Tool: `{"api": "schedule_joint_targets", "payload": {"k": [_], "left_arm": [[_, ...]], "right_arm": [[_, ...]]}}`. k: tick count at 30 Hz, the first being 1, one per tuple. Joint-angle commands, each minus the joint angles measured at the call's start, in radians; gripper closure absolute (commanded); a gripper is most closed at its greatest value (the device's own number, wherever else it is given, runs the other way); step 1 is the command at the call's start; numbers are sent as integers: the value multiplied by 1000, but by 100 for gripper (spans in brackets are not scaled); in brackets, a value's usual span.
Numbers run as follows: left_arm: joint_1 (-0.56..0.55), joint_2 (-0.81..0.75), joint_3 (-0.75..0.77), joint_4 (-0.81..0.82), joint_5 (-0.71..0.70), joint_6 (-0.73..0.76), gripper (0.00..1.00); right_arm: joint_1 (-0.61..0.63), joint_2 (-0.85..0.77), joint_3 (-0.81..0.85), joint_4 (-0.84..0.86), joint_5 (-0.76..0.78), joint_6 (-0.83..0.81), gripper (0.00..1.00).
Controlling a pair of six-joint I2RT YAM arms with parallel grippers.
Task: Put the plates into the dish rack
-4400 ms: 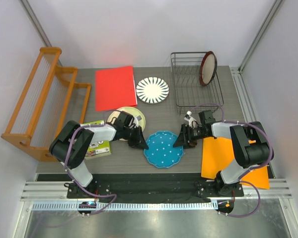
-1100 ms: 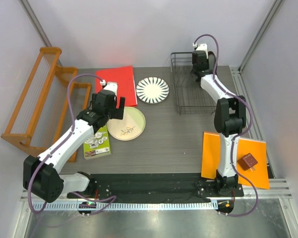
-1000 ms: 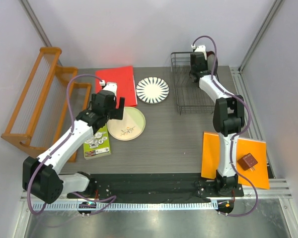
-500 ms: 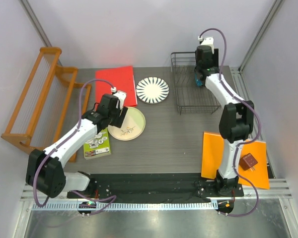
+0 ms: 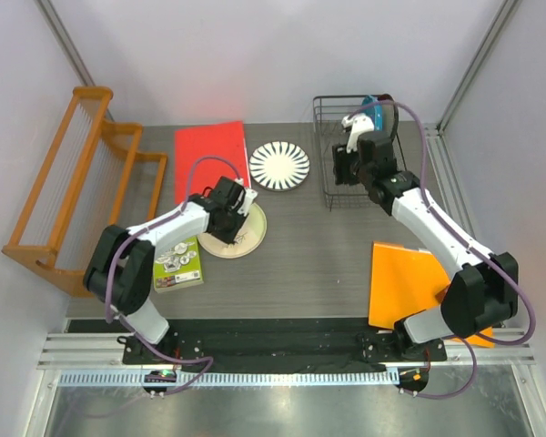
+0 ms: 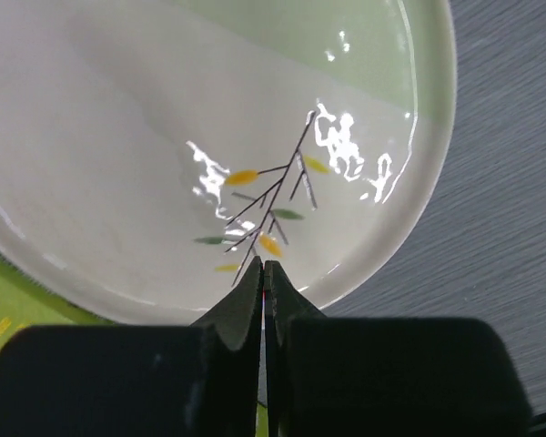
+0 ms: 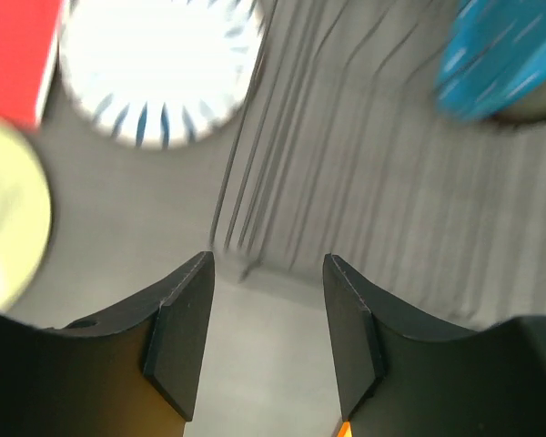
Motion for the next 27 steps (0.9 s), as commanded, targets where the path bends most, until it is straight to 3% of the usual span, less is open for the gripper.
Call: {"api": "schedule_joint_targets", "payload": {"k": [1,13,23,27], "left_arm": [[-53,67,69,-8,57,-6,100],[-248,236,171,-45,106,-47,100],[-536,268,248,-64,111,-57,100],[-621,276,332,-84,22,-53,97]], "right_arm": [[10,-70,-110,-65,-165,64,44],[10,-277,-356,-73,-208,178,43],[-26,-427,-476,-154,-214,191,42],[-45,-452,-489,-174,-214,187,42]]}}
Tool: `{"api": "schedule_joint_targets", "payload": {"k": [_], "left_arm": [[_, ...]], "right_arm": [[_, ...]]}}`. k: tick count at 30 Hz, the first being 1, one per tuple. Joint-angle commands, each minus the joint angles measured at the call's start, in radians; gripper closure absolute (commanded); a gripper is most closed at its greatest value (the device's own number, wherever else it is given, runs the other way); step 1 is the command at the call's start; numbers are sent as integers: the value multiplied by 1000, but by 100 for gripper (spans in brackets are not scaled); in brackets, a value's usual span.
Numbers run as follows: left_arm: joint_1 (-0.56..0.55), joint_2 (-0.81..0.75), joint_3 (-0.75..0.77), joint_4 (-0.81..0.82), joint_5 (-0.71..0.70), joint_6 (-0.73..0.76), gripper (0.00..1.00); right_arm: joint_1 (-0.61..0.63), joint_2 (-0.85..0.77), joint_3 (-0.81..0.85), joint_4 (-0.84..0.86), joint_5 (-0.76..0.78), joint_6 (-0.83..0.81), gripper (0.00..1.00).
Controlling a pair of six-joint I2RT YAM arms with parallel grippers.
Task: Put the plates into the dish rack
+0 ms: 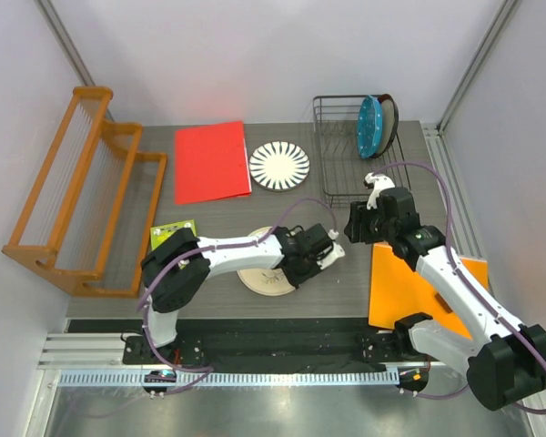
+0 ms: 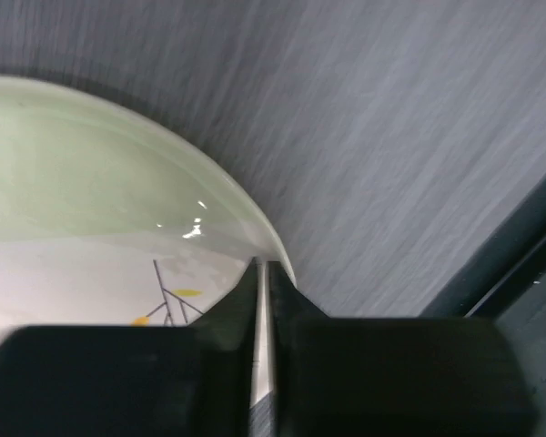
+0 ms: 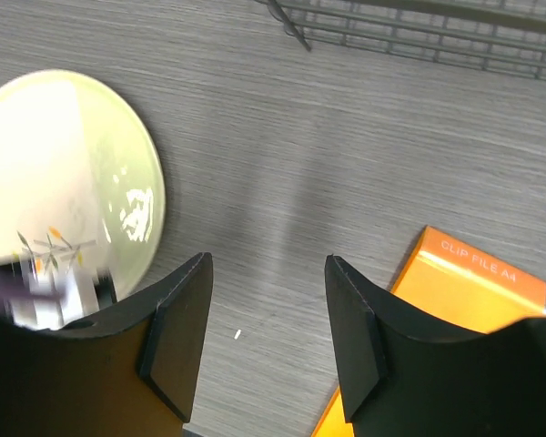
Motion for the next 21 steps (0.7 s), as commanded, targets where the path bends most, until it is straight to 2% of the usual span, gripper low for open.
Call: {"api": "schedule_joint_targets", "payload": {"k": [1,3,4,7,9,10,12,15,16,18,19,21], "left_arm": [[-81,0,110,-39,-78,-15,75],[-81,-65,121,-45,-167,3,56],[-80,-96,115,-39,-207,11,40],[-54,-230,72,-34,-258,11,26],[-37,-292,23,-63,-256,-27,23],[-11,-357,0,-71,-250,-53,16],[27,-411,-97,-66,-212,-154,13],[173,-487,-249,-37,-112,-300,18],[284,-504,-305,33,13,-397,22],[394,-550,-433,105,107,-475,26],[463,-563,-467,192,165,-516,27],[507,-590,-527,249,210,-530,28]], "right_arm": [[-21,-45,-5,-19,-11,11,42],[-24,-48,-13,-21,-32,3,39],[-24,-51,-16,-19,-52,5,38],[-25,-42,-48,13,-213,19,35],[-25,-25,-91,45,-325,58,34],[-25,-17,-108,88,-359,106,34],[-25,7,-160,145,-466,144,33],[-27,39,-223,246,-487,250,32],[-25,48,-235,274,-479,269,31],[-25,76,-260,289,-473,295,30],[-25,87,-266,314,-476,299,30],[-25,119,-286,340,-477,332,29]]}}
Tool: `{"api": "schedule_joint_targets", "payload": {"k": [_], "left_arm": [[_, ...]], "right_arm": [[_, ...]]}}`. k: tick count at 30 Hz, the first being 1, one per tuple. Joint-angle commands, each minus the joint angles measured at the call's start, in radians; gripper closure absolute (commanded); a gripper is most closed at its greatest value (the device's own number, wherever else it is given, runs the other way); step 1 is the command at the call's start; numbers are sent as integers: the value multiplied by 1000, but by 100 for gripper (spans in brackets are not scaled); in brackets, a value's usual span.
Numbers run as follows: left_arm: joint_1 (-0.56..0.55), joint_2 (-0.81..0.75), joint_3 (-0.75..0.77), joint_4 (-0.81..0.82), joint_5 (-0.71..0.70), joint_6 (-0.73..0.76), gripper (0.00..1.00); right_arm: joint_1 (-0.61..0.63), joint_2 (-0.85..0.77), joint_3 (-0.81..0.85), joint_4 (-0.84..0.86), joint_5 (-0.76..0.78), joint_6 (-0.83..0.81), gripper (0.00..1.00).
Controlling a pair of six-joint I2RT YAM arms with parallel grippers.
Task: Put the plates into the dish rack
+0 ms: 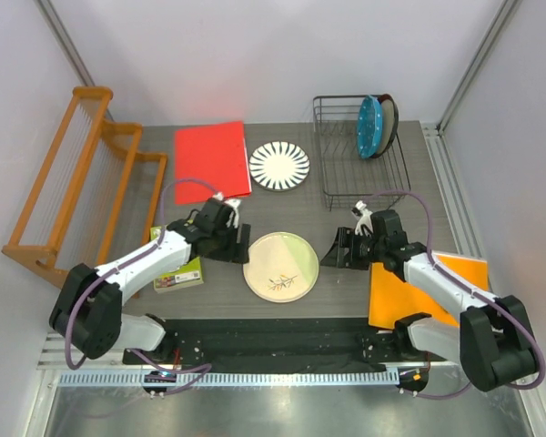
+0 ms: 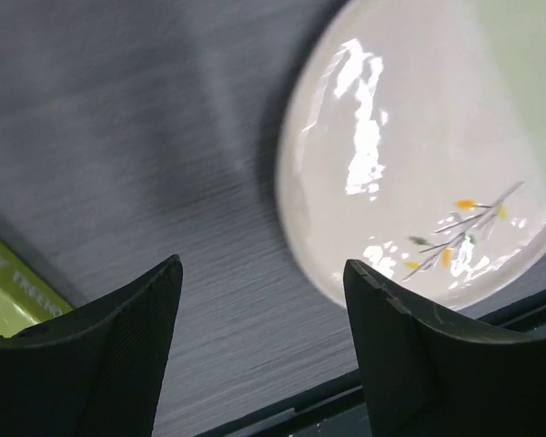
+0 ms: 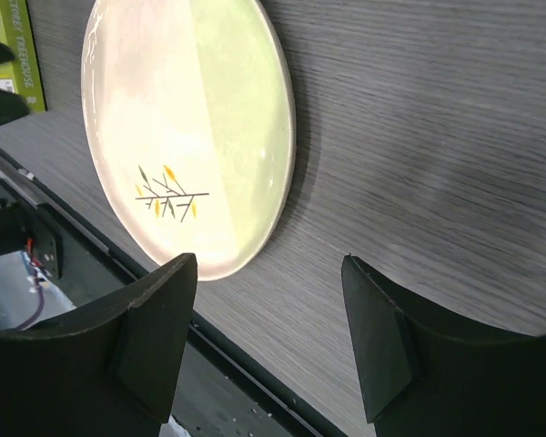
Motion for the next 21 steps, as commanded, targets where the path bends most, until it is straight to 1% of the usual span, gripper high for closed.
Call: {"api": "schedule_joint_targets", "payload": {"k": [1,7,8,9,13,16,17,19,20,21], "left_arm": [[109,-47,-128,195,237,-182,28],[162,-17,-195,255,295,-213,28],[166,-1,-203,273,329,-231,28],[174,8,-217,316,340,-241,28],[179,60,-257,392,363,-290,30],[180,117,-255,410,386,-284,34],[182,140,-246,413,393,-282,39],[182,204,-232,419,427,-288,45],[183,224,-217,428,445,-290,51],[183,244,-209,442,471,-291,53]], "right_arm": [[2,44,-28,165,-56,108,29],[2,122,-71,230,-64,153,27],[2,133,-76,261,-64,157,27],[2,148,-80,281,-68,159,27],[2,240,-94,334,-91,176,25],[2,317,-82,382,-124,176,25],[2,369,-68,396,-137,176,25],[2,432,-50,416,-191,171,26],[1,484,-38,419,-203,168,26],[2,503,-31,425,-217,163,27]]}}
